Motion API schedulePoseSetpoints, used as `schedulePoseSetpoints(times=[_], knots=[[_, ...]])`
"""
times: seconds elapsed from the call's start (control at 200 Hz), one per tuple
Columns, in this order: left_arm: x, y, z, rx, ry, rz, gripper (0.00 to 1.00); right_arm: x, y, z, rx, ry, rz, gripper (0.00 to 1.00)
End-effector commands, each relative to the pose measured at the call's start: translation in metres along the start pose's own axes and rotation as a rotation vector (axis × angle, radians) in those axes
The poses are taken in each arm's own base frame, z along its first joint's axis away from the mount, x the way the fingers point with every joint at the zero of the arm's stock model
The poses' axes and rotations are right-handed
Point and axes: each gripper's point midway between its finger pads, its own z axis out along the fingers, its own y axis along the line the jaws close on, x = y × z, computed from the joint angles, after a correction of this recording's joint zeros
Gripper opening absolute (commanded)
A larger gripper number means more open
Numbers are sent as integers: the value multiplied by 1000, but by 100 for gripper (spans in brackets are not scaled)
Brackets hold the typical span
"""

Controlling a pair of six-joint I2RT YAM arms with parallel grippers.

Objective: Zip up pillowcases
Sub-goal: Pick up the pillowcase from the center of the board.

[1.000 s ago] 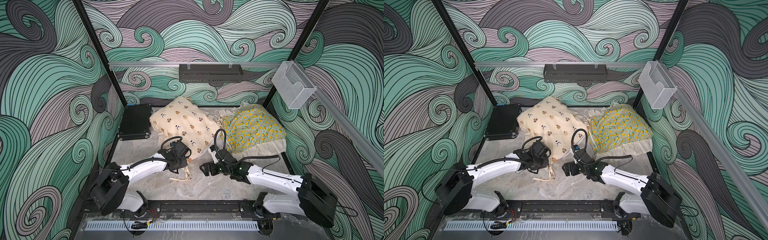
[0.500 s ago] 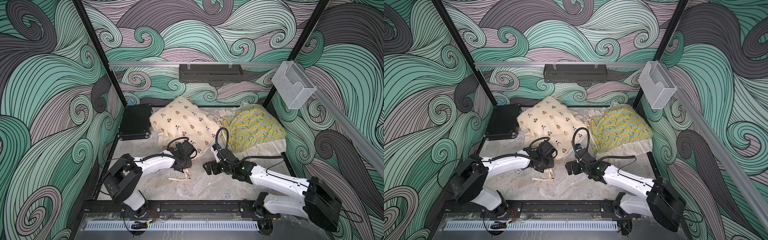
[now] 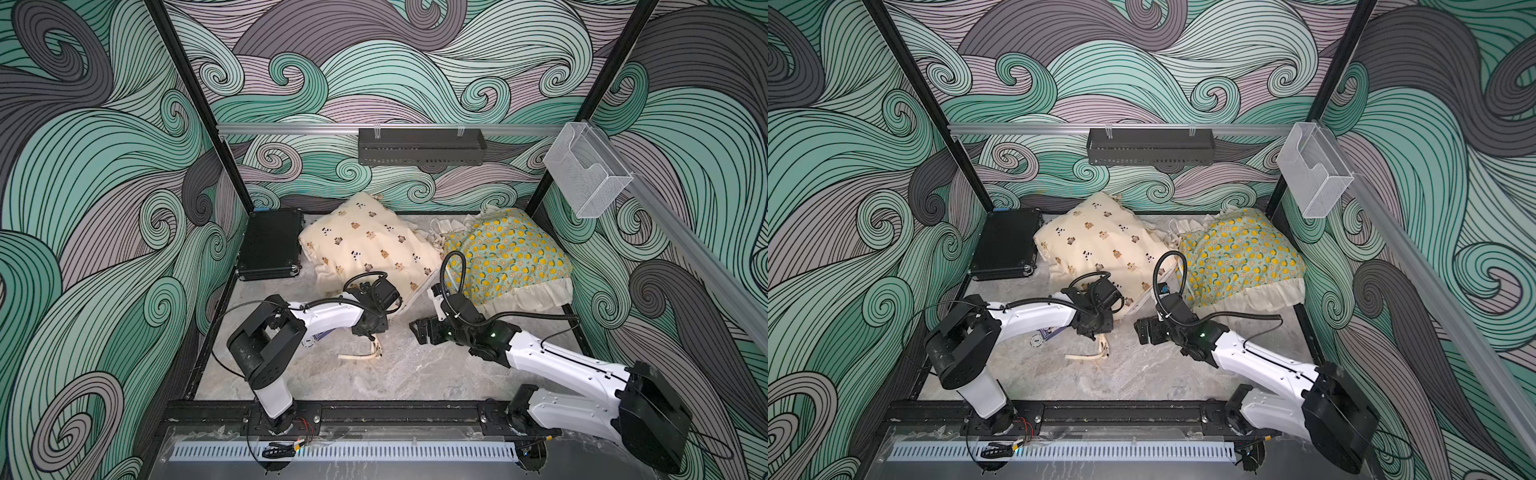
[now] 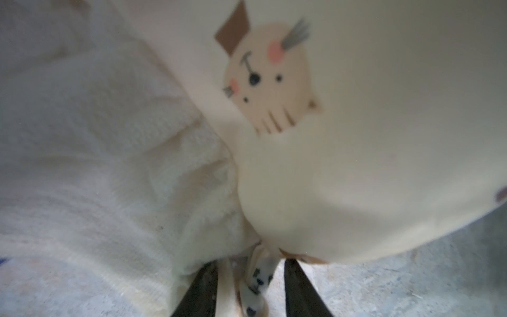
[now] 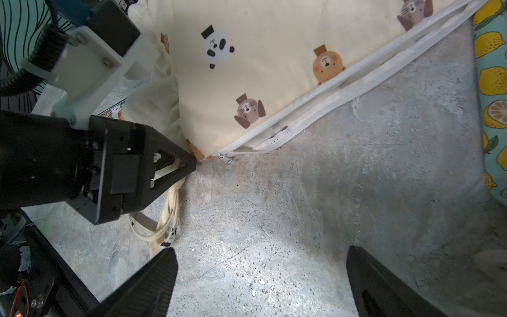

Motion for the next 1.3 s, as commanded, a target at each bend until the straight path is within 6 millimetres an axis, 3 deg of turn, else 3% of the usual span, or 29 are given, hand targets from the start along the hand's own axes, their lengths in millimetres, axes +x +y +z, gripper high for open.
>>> schedulePoseSetpoints(times=[0.0,0.215,0.38,0.761,0.986,1.296], knots=[[5,3,-6,-29,3,70,40,-10,1,-7,-4,-28,0,99],[13,8,-2,-69,42,151,44,-11,0,-8,-8,-33,10,100],[8,14,1,-122,26,163,42,-12,0,-8,-10,-35,16,99],[0,8,18,-141,1,129,22,-13,2,-7,-18,-33,20,100],[-7,7,11,-112,-14,143,0,-8,0,-5,-8,-10,11,100],[-10,6,-16,-20,-59,184,0,-4,7,-1,0,44,-10,94]])
